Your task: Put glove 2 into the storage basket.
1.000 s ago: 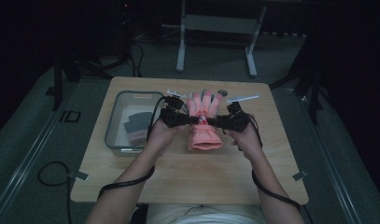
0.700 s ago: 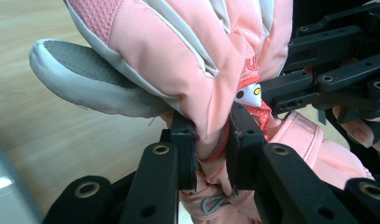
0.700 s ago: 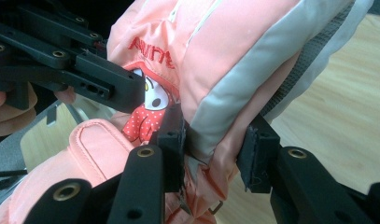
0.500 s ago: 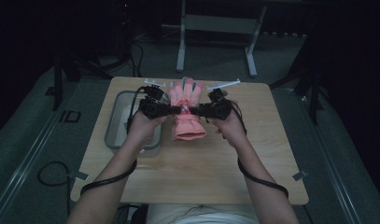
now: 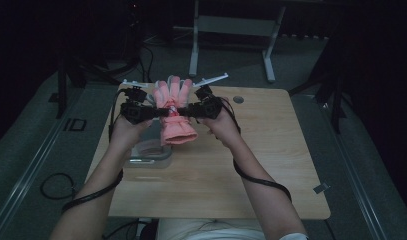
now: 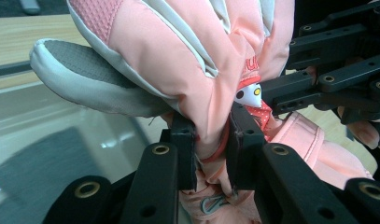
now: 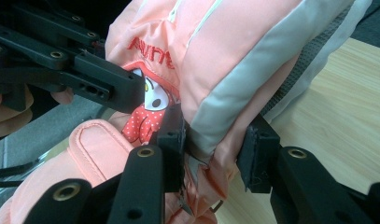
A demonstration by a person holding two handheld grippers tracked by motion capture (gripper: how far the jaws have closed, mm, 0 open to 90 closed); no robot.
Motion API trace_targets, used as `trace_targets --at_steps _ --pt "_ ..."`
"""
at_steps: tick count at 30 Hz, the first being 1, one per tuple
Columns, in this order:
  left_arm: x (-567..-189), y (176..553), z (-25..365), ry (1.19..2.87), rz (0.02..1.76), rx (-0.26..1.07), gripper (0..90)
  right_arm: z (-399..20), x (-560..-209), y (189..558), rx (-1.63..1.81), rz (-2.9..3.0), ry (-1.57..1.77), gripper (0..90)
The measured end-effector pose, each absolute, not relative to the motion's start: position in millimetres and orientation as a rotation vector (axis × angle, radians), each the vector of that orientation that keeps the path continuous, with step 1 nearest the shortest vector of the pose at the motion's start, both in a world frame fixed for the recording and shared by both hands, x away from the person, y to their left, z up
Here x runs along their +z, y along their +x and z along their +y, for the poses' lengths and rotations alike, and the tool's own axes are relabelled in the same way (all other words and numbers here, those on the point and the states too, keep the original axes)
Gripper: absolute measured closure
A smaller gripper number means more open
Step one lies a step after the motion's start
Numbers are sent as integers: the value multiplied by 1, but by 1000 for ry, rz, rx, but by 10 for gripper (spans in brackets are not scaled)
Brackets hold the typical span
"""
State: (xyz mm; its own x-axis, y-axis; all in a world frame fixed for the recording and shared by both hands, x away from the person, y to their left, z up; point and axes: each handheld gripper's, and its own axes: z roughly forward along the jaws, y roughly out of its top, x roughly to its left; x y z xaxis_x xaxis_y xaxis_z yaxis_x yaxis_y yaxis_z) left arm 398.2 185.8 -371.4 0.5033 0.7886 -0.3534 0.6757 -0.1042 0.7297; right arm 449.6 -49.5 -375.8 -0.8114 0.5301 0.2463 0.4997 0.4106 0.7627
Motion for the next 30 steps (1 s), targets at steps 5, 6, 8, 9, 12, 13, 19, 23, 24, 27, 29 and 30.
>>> trace_targets --at_steps 5,6,8,9,12,13,19,23,24,27,29,30 --pt "-372 396 213 1805 1259 168 752 -20 -374 456 1388 2651 910 656" --pt "-374 396 218 1796 1268 170 752 -14 -374 457 1384 2662 900 656" --pt "-378 395 226 1786 1283 174 751 -4 -376 460 1378 2675 883 656" --pt "-381 395 230 1779 1292 177 752 1 -378 462 1371 2688 879 656" --pt "-390 396 240 1762 1322 173 752 14 -385 467 1356 2719 862 656" --pt "-393 397 243 1762 1331 169 752 18 -388 469 1355 2726 859 656" --pt "-419 403 251 1724 1400 140 751 33 -410 482 1302 2788 882 656" --pt "-436 409 251 1712 1428 116 751 37 -423 489 1240 2818 891 656" --pt "-439 410 250 1712 1436 113 751 38 -427 490 1231 2824 905 656" --pt "-450 413 250 1725 1457 97 751 41 -437 493 1192 2837 910 656" --pt "-456 413 250 1736 1472 89 751 42 -445 493 1175 2851 926 656" --pt "-460 414 250 1743 1481 82 751 43 -449 493 1171 2857 933 656"
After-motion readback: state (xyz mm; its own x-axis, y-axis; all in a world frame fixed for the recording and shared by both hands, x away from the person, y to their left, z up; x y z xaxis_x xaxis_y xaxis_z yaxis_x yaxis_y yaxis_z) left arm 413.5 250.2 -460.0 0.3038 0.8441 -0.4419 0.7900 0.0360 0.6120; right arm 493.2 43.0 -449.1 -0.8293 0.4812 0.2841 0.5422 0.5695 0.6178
